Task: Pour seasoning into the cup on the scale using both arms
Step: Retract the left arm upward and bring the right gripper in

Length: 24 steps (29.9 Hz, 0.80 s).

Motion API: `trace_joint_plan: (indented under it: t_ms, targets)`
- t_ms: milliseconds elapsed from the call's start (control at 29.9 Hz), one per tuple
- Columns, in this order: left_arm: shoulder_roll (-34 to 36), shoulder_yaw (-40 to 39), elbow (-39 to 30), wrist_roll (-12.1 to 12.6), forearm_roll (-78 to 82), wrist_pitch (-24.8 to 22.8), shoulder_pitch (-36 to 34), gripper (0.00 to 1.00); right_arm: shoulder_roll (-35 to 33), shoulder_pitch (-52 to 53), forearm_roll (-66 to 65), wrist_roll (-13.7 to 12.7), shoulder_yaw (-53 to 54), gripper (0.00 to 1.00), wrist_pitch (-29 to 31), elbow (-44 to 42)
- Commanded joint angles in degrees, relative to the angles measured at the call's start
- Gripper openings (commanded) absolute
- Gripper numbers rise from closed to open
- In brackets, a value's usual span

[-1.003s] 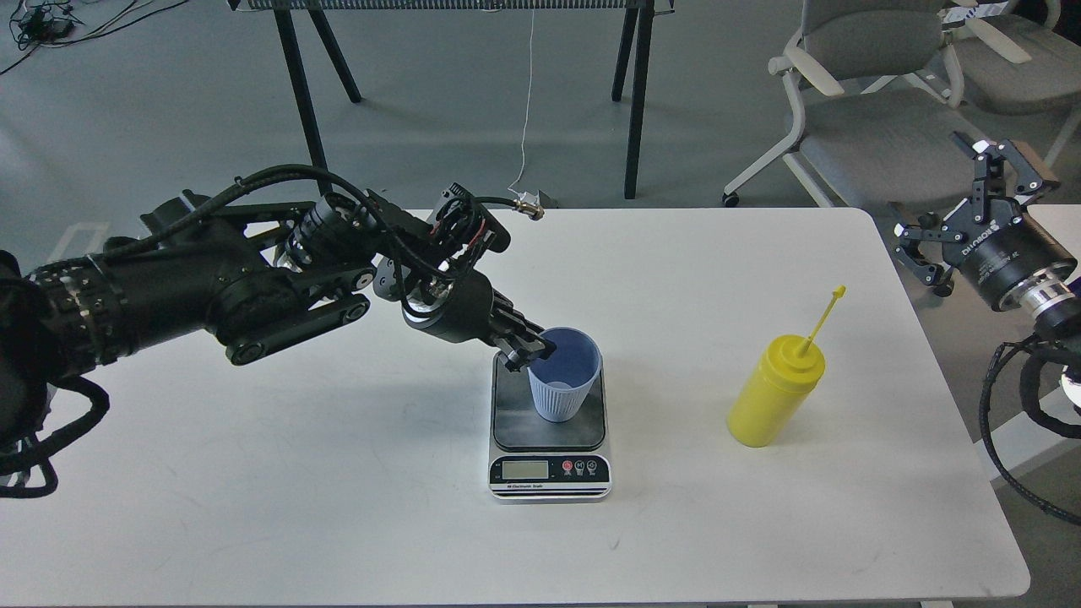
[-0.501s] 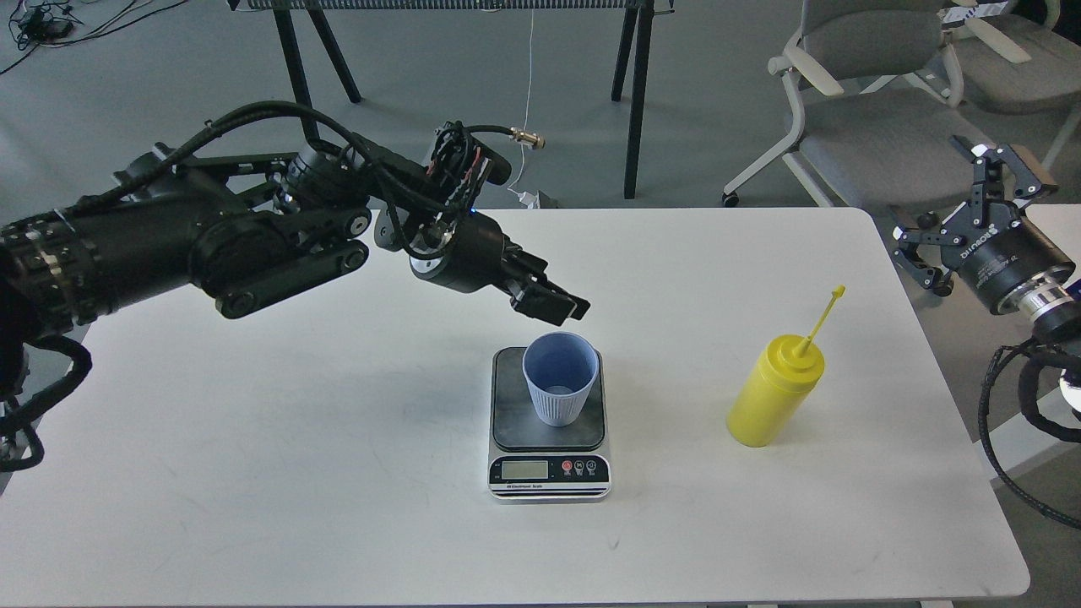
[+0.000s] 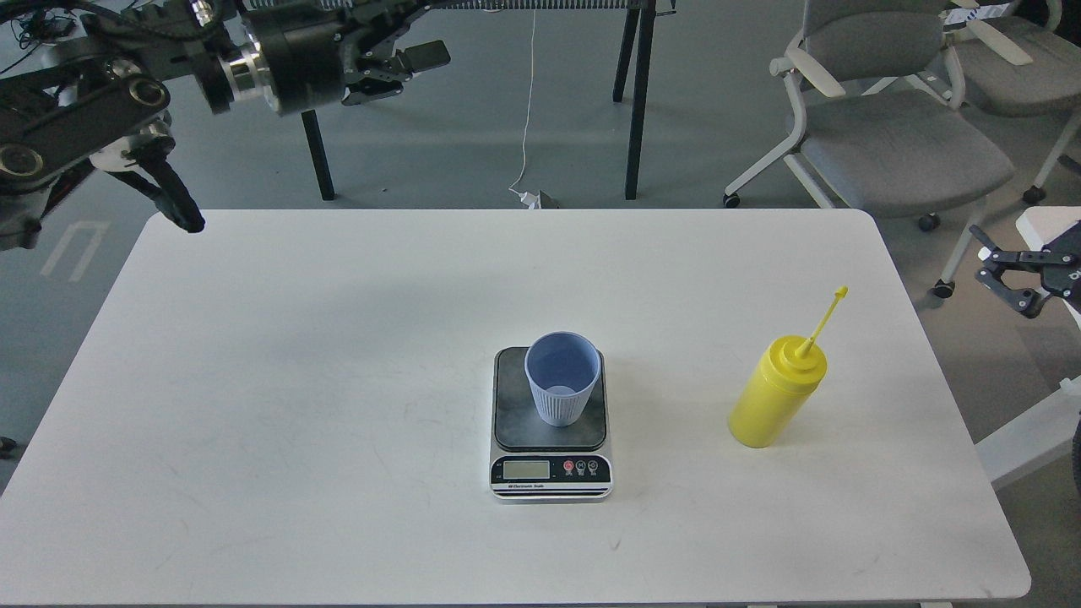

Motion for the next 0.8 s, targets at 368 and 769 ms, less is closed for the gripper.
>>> trace_joint_plan:
  t_ms: [368, 769]
  targets:
    - [-2.9, -6.4, 4.4, 0.0, -0.9, 0.0, 7.7, 0.99, 2.9, -17.3, 4.4, 3.7, 0.0, 0.99, 0.0, 3.4]
    - [-3.4, -5.9, 4.5, 0.0, -0.6, 0.0, 8.0, 0.99, 12.6, -17.6, -12.2, 3.5, -0.5, 0.99, 0.0, 8.4]
